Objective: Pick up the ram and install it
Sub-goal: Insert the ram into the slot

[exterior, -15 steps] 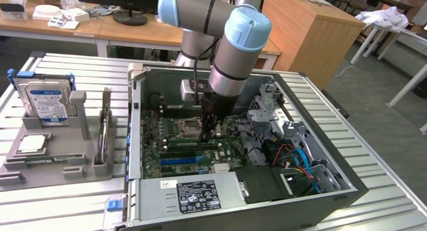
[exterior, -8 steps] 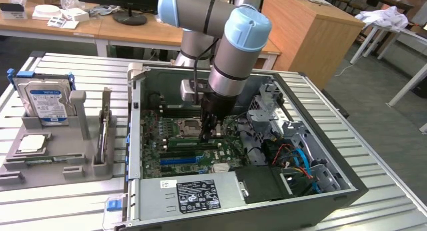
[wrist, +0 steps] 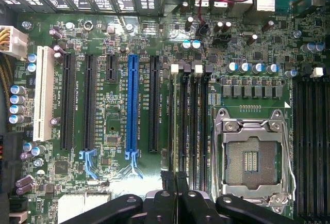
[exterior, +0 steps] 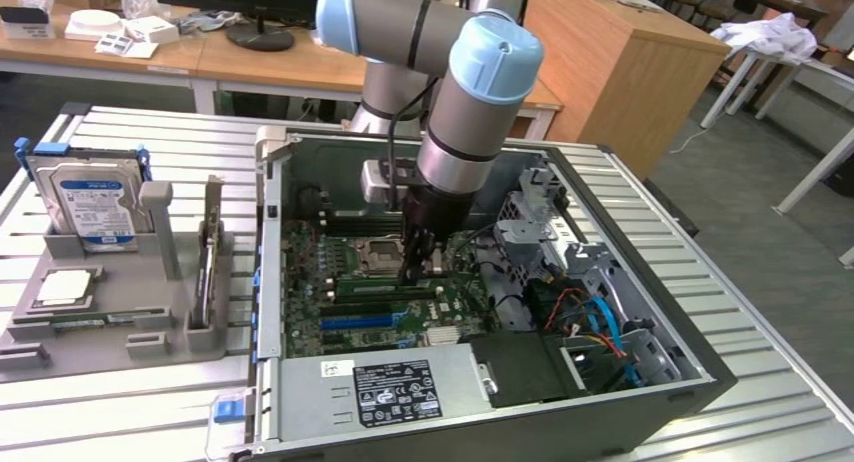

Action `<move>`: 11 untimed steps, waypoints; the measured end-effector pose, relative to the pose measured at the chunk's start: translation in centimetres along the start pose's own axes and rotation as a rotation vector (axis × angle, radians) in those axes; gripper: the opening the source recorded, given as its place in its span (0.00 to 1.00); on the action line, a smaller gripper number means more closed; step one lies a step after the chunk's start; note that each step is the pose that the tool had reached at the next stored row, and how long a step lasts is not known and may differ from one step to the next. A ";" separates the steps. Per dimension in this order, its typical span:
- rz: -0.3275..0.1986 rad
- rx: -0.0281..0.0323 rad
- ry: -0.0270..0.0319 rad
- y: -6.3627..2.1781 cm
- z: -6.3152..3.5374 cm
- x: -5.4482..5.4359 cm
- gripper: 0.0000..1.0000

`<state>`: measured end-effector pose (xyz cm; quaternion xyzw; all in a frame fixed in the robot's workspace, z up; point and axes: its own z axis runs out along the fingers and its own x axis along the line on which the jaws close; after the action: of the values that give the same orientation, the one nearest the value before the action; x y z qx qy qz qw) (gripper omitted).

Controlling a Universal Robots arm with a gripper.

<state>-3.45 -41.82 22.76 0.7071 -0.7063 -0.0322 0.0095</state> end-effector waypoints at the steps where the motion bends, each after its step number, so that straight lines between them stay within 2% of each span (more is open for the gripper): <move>1: 0.000 0.0000 0.0002 0.01 0.04 0.0 0.11; 11: 0.000 0.0001 0.0004 0.04 0.35 0.0 0.11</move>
<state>-3.51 -41.83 22.42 0.7071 -0.7063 -0.0320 0.0096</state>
